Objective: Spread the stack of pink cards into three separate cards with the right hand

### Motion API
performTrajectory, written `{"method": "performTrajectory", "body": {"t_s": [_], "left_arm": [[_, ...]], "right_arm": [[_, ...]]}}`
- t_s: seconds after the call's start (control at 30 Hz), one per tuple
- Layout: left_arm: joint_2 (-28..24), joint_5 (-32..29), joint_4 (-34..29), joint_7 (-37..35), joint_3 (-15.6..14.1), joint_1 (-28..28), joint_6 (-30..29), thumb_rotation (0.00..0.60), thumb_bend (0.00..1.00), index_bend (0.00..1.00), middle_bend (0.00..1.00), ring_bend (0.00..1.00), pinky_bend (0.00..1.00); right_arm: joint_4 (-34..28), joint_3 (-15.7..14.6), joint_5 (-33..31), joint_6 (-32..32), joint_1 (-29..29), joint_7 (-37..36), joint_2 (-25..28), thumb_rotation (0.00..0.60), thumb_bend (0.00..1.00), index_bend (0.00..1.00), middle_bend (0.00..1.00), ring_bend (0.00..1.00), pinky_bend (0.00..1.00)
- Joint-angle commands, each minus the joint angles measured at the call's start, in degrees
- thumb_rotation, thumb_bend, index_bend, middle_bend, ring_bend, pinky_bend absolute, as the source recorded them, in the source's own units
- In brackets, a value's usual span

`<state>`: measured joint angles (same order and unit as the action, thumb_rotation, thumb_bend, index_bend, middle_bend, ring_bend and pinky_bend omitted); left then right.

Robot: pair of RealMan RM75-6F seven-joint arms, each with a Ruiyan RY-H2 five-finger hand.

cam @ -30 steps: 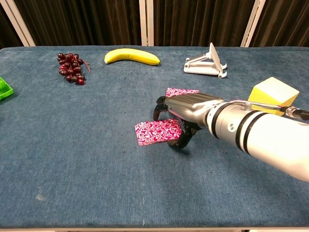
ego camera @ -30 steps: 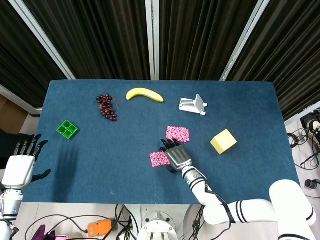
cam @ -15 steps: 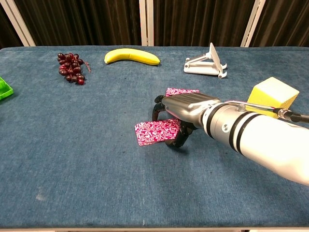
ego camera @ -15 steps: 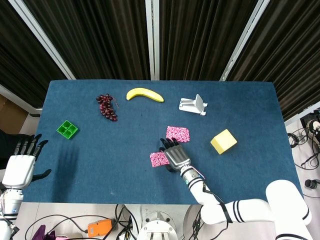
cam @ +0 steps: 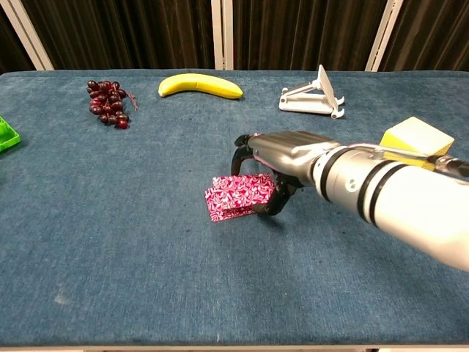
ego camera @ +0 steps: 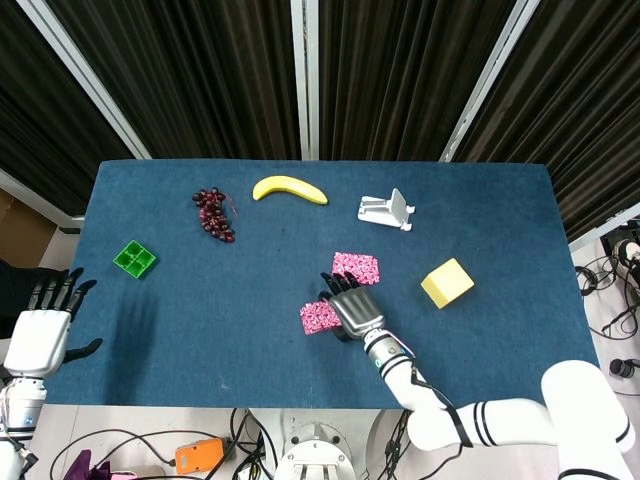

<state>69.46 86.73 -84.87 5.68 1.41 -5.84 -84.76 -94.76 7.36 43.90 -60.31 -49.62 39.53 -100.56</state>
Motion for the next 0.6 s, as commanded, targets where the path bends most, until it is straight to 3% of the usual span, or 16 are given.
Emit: {"method": "performTrajectory", "body": {"t_s": [0.03,0.3,0.47,0.6], "left_arm": [[-0.05,0.03,-0.04,-0.01,0.02,0.02,-0.08,0.600,0.04,0.15,0.03,0.00,0.00],[0.11,0.61,-0.43,0.18,0.09,-0.38,-0.02,0.600,0.04,0.15,0.03,0.00,0.00],[0.35,1.17,-0.98,0.66,0.08,-0.76,0.05,0.600,0.04,0.15,0.03,0.00,0.00],[0.31,1.31,-1.53,1.18,0.05,-0.80,-0.03,0.600,0.04,0.15,0.03,0.00,0.00]], "right_arm": [[-3.17,-0.78,2.33,-1.04,1.36,-1.29,3.01,0.600,0.52,0.42,0.04,0.00,0.00],[-10.57,-7.09,11.46,-3.71,8.01,-7.74,14.03,0.600,0.52,0.42,0.04,0.00,0.00],[-9.37,-11.61,16.63,-3.32,11.33,-11.25,17.02,0.600,0.52,0.42,0.04,0.00,0.00],[-6.33,-13.15,19.29,-2.72,12.95,-12.73,16.77,0.600,0.52,0.41,0.04,0.00,0.00]]}}
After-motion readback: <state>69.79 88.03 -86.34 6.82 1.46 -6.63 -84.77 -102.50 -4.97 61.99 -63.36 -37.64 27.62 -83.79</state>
